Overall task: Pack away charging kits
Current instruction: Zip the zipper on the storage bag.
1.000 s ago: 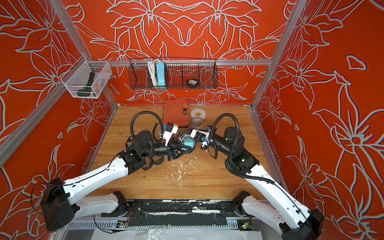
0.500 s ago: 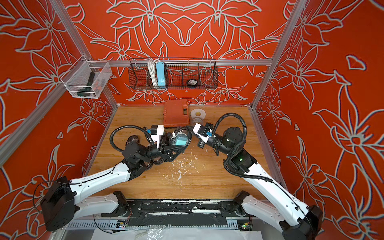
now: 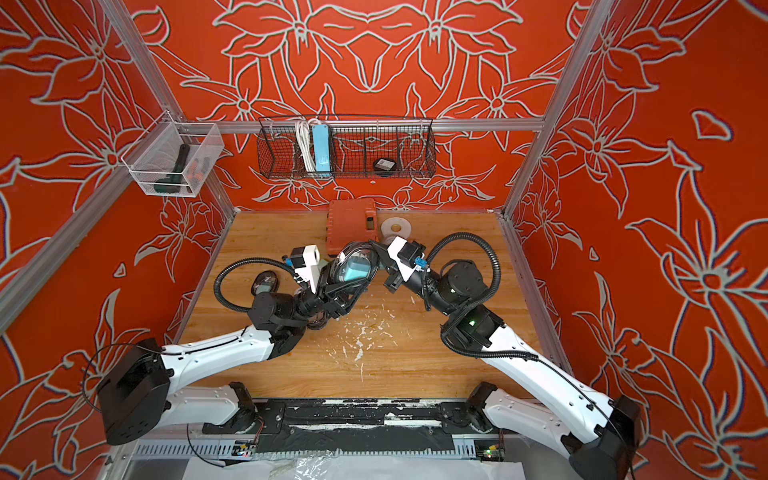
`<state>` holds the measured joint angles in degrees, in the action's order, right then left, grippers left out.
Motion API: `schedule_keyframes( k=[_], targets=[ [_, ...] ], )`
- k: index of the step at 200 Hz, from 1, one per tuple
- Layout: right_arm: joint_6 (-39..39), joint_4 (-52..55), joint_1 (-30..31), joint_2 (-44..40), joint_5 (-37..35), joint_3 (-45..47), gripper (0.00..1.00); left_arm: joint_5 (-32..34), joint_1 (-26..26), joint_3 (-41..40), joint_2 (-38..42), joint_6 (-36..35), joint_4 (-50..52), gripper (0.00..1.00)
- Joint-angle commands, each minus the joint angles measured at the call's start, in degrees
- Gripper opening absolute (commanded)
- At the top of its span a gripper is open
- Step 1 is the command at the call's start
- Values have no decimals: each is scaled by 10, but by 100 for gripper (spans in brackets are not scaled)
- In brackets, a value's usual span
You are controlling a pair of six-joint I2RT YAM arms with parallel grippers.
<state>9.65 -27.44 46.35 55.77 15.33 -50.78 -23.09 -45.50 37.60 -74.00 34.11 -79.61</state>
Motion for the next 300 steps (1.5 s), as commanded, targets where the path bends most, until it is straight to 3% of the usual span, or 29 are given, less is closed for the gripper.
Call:
schedule_keyframes(
  k=[1, 40, 64, 92, 117, 140, 189, 234, 300],
  targets=[
    [-12, -28, 18, 2, -18, -18, 0, 26, -5, 20, -9, 28, -54, 54],
    [0, -18, 26, 3, -33, -13, 0, 37, -5, 16, 8, 36, -49, 28],
    [30, 16, 26, -1, -28, -17, 0, 26, -4, 20, 27, 27, -8, 0],
    [98, 74, 24, -13, -31, -26, 0, 19, -4, 26, 62, 7, 101, 0],
    [158, 147, 17, -21, -33, -46, 0, -4, -4, 55, 103, -39, 283, 0],
    [180, 172, -2, -30, -18, -53, 0, 6, -4, 88, 134, -77, 461, 0],
    [237, 215, -21, -20, 17, -75, 0, 5, -4, 136, 163, -126, 694, 0],
    [327, 248, -32, -31, 73, -73, 0, 30, -3, 173, 164, -159, 820, 0],
    [390, 308, -35, -32, 144, -99, 0, 43, -3, 228, 110, -199, 928, 0]
  ],
)
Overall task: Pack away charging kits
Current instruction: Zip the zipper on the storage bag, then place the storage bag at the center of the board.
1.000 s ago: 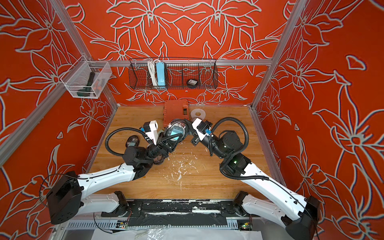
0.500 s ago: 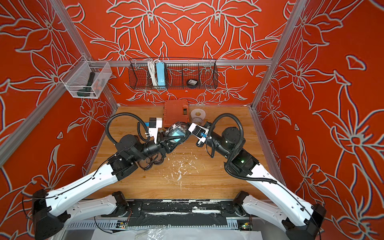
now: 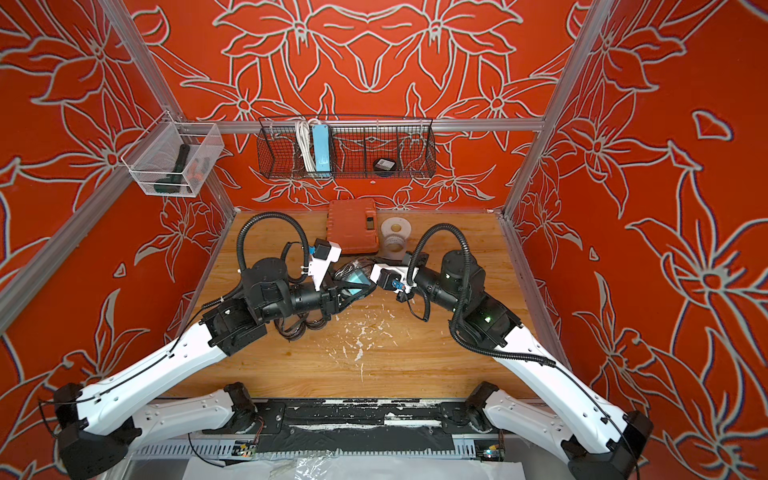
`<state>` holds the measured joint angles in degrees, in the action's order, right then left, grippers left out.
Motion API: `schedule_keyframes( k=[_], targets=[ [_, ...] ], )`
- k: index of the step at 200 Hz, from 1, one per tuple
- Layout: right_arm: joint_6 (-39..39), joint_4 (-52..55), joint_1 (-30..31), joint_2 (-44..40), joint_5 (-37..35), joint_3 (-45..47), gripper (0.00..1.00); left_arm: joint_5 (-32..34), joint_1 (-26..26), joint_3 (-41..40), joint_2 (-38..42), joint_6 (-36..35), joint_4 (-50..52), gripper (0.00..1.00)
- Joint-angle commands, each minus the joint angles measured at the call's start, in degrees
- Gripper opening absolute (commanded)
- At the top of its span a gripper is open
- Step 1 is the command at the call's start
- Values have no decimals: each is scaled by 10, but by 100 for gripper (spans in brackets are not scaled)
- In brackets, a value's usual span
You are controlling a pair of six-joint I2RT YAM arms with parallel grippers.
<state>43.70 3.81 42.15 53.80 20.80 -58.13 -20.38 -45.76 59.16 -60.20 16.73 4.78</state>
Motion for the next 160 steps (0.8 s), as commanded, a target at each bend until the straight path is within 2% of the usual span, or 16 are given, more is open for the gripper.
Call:
schedule_keyframes(
  k=[1, 84, 121, 132, 140, 160],
  targets=[
    [51, -5, 7, -13, 91, -25, 0, 16, 0, 13, -29, -25, 85, 0],
    [109, 11, 7, 20, 128, -33, 0, 16, 0, 28, -65, -48, 121, 0],
    [81, -21, 7, 18, 131, -20, 0, 42, 1, -1, -71, -38, 89, 0],
    [51, -53, 7, 11, 116, 0, 23, 34, 11, -27, -62, -28, 52, 0],
    [24, -83, 7, 3, 105, 22, 36, 22, 27, -52, -55, -13, 21, 0],
    [-18, -141, 7, -13, 78, 83, 52, -25, 99, -111, -42, 37, -53, 0]
  ],
)
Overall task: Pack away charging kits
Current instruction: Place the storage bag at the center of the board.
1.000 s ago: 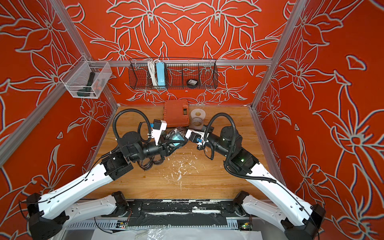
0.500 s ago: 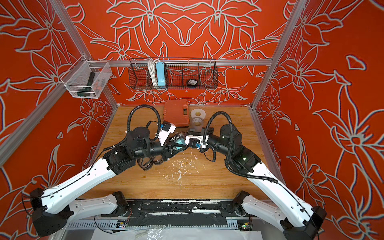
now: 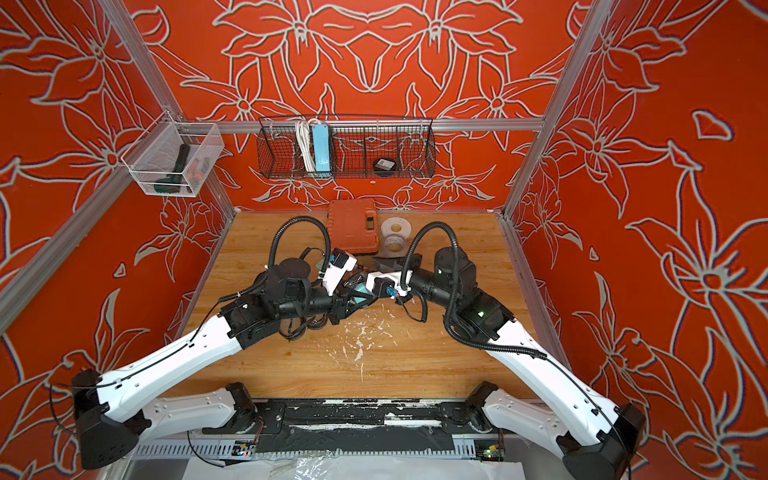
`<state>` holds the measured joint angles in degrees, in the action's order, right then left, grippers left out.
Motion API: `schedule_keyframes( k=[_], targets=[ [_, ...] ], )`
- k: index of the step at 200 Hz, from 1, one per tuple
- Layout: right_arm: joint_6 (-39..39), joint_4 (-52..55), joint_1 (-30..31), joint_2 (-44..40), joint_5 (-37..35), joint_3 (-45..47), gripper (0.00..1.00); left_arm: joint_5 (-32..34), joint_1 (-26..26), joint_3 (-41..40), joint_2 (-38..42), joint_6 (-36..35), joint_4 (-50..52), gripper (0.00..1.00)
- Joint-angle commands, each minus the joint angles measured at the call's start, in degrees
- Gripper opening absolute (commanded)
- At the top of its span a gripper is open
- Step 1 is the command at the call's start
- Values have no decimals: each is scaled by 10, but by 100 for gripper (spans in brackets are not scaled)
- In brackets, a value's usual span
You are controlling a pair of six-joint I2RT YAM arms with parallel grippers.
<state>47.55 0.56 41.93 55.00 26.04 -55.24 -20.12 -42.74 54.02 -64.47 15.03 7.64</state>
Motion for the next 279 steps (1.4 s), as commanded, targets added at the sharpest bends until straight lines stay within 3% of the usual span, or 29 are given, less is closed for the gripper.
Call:
schedule_keyframes(
  k=[1, 6, 9, 13, 52, 79, 95, 124, 141, 168, 203, 255, 279],
  targets=[
    [-58, -110, 10, -26, 24, 56, 54, -29, 73, -63, 1, 56, -85, 0],
    [-65, -115, 10, -29, 16, 68, 64, -35, 92, -77, 3, 67, -101, 0],
    [-69, -118, 9, -30, 10, 76, 92, -38, 103, -86, 6, 75, -111, 0],
    [-74, -122, 10, -32, 2, 84, 98, -43, 118, -97, 8, 83, -126, 0],
    [-166, -206, 9, -50, -120, 189, 98, -42, 238, -185, 22, 150, -229, 0],
    [-260, -281, 7, -61, -183, 259, 98, -67, 301, -207, -21, 204, -293, 0],
    [-295, -279, 4, -62, -187, 278, 98, -67, 342, -216, -59, 250, -328, 0],
    [-385, -196, -10, -50, -317, 251, 98, -81, 394, -198, -137, 290, -375, 0],
    [-437, -154, -35, -48, -369, 242, 98, -97, 411, -171, -191, 302, -393, 0],
    [-476, -178, -63, -73, -397, 287, 98, -125, 427, -115, -279, 315, -399, 0],
    [-545, -144, -98, -112, -474, 318, 98, -103, 450, -62, -362, 333, -403, 0],
    [-599, -153, -159, -105, -553, 369, 98, -91, 480, 16, -455, 345, -375, 0],
    [-616, -149, -175, -104, -564, 370, 98, -68, 480, 24, -471, 339, -361, 17]
  ],
)
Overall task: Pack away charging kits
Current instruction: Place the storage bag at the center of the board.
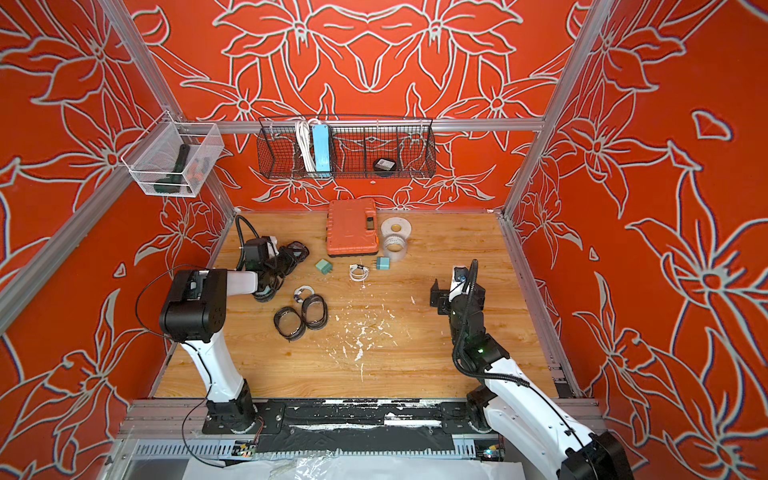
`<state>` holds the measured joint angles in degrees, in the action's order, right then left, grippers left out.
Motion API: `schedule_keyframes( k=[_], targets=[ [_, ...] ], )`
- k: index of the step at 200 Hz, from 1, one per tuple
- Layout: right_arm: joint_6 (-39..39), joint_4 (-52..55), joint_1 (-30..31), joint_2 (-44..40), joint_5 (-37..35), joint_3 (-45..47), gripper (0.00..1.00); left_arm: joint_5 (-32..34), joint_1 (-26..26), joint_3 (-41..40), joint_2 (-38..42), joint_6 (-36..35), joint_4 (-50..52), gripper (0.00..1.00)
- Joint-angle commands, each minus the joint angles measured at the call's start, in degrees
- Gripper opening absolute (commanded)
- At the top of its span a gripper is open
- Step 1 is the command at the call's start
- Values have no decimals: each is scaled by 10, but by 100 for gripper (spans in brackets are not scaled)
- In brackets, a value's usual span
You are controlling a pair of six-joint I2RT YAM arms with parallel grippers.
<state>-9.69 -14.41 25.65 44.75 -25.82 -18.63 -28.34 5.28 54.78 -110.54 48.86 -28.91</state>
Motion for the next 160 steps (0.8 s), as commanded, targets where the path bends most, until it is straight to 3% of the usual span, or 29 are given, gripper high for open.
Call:
schedule_keyframes(
  k=[1, 24, 43, 54, 56, 58, 59, 62, 88, 117, 131, 160],
  targets=[
    [-44, -1, -13, -1, -47, 5, 98, 14, 0, 17, -12, 1, 5, 18],
    [-59, -7, -24, 8, -63, 4, 98, 26, 0, 19, -27, 6, 14, 37],
    [-87, 14, -30, 34, -68, -15, 98, 45, 1, 8, -19, 6, 17, 48],
    [-108, 38, -31, 48, -69, -31, 98, 57, 0, 0, -8, 8, 26, 61],
    [-113, 42, -31, 50, -70, -35, 98, 59, 0, -2, -6, 8, 27, 71],
    [-118, 47, -31, 52, -72, -37, 98, 60, 0, -4, -4, 8, 28, 90],
    [-121, 49, -31, 54, -73, -38, 98, 61, 1, -5, -2, 9, 28, 95],
    [-129, 56, -31, 57, -78, -42, 98, 63, 0, -7, 1, 9, 30, 99],
    [-232, 168, -34, 72, -126, -78, 98, 94, 1, -24, 59, 4, 72, 100],
    [-223, 184, -38, 73, -114, -86, 98, 138, 0, -29, 149, -4, 151, 100],
    [-210, 178, -41, 73, -94, -86, 98, 179, 3, 5, 176, 24, 267, 100],
    [-193, 182, -48, 92, -67, -101, 98, 150, 15, 80, 187, 25, 414, 98]
  ],
)
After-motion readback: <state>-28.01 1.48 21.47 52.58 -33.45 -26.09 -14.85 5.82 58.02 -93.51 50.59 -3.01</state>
